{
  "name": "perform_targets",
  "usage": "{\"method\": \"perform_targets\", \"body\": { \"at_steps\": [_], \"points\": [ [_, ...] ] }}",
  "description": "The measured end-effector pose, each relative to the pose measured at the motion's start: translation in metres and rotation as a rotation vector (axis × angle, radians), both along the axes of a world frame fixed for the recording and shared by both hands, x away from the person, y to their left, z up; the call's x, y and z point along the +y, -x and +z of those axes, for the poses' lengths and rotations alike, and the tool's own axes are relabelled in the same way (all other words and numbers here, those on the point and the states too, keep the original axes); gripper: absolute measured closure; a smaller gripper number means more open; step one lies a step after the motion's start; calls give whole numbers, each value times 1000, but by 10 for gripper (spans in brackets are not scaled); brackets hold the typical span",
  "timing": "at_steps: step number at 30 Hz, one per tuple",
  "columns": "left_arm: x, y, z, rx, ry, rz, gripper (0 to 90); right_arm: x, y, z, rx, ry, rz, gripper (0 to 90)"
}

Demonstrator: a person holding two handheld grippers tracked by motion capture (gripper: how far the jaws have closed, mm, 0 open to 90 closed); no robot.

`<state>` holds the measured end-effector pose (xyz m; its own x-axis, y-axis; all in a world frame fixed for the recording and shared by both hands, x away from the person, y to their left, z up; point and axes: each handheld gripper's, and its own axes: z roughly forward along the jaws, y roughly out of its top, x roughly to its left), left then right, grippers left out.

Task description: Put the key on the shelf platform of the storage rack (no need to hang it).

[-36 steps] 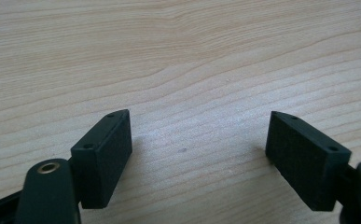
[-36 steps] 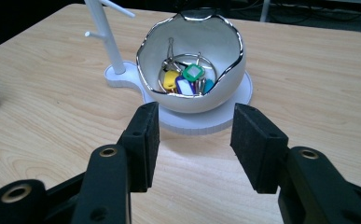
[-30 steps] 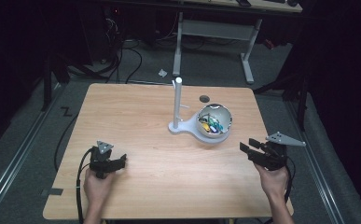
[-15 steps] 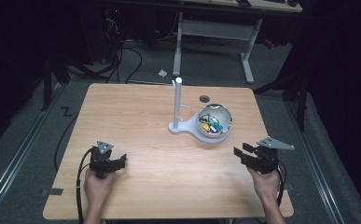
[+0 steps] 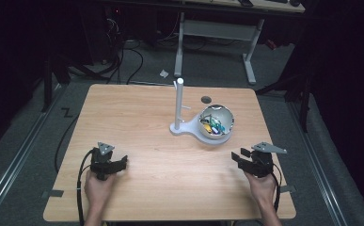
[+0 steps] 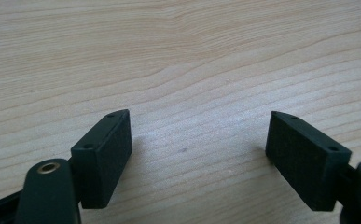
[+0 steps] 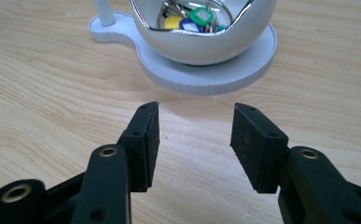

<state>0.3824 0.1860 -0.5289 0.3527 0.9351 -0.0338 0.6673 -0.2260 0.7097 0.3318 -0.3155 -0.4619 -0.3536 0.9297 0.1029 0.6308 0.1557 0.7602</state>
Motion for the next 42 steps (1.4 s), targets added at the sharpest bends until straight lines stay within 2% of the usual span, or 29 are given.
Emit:
{"method": "perform_targets", "body": {
  "at_steps": [6,11,16,23,32,42],
  "points": [
    [0,0,0,0,-1,0,230,0,-1,-11,17,17,-3,536],
    [0,0,0,0,-1,0,230,1,-2,-18,32,11,-8,538],
    [0,0,0,0,-1,0,230,1,-4,-27,42,26,-14,518],
    [0,0,0,0,-1,0,230,4,-7,-43,67,89,-39,496],
    [0,0,0,0,-1,0,230,7,-9,-54,63,137,-52,479],
    [0,0,0,0,0,-1,229,6,-10,-56,48,140,-48,435]
  ]
}}
